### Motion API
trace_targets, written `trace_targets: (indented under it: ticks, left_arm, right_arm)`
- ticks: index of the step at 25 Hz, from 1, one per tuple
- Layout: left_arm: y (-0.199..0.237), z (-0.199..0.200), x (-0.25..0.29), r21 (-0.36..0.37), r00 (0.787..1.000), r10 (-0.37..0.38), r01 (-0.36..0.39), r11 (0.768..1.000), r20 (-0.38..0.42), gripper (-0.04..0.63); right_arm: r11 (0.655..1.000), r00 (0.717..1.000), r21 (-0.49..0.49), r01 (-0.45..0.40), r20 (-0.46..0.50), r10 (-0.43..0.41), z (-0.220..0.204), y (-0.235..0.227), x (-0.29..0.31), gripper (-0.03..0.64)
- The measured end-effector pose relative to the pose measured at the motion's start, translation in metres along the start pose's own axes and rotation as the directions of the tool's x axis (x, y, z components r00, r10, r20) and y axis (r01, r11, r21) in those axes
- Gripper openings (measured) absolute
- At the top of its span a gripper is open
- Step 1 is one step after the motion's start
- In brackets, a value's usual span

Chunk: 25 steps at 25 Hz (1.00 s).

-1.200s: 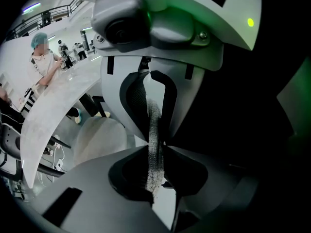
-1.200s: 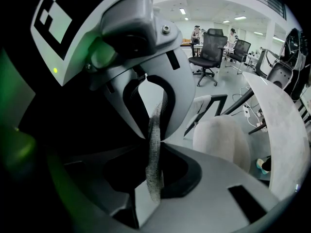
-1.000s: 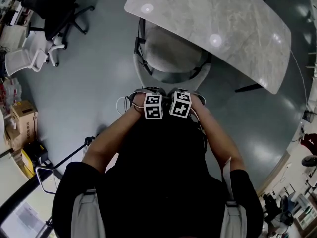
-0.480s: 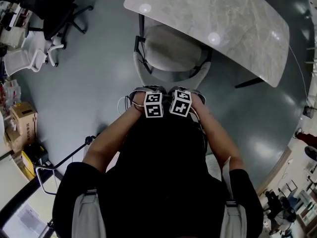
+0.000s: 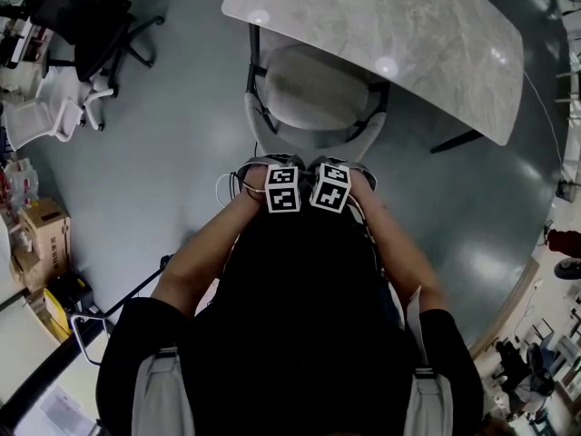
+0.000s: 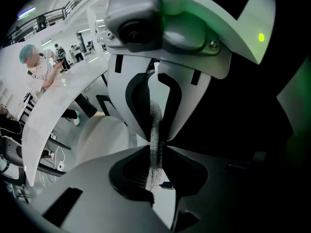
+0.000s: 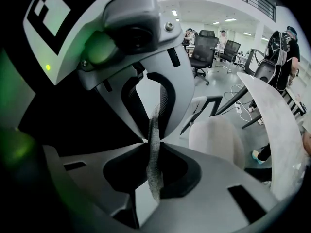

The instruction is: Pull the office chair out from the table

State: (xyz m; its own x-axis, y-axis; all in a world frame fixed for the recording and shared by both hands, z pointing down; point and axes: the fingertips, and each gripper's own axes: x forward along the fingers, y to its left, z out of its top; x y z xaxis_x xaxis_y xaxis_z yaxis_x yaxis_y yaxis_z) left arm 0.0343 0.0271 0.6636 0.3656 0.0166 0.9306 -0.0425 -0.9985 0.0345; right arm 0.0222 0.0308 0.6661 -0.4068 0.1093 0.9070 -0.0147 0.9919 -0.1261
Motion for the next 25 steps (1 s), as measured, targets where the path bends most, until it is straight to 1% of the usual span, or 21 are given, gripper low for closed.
trace_targets:
  ticks: [6, 12, 19, 25]
  left_arm:
    - [-0.015, 0.008, -0.001, 0.024, 0.999, -0.035, 0.035, 0.999, 0.011, 0.071]
    - [-0.034, 0.011, 0.002, 0.034, 0.998, -0.05, 0.049, 0.998, 0.029, 0.069]
    - [-0.053, 0.001, -0.004, 0.063, 0.997, -0.058, 0.055, 0.996, 0.043, 0.067]
    - [-0.072, -0.018, -0.01, 0.077, 0.994, -0.081, 0.076, 0.994, 0.07, 0.066]
  right_arm:
    - [0.999, 1.0, 0.024, -0.027, -0.011, 0.027, -0.007, 0.013, -0.004, 0.074]
    - [0.999, 0.999, 0.022, -0.038, -0.029, 0.039, -0.013, 0.031, -0.001, 0.074]
    - [0.998, 0.999, 0.058, -0.02, -0.041, 0.023, -0.006, 0.05, 0.006, 0.074]
    - [0.995, 0.999, 0.104, 0.004, -0.044, 0.0, 0.007, 0.069, 0.019, 0.074]
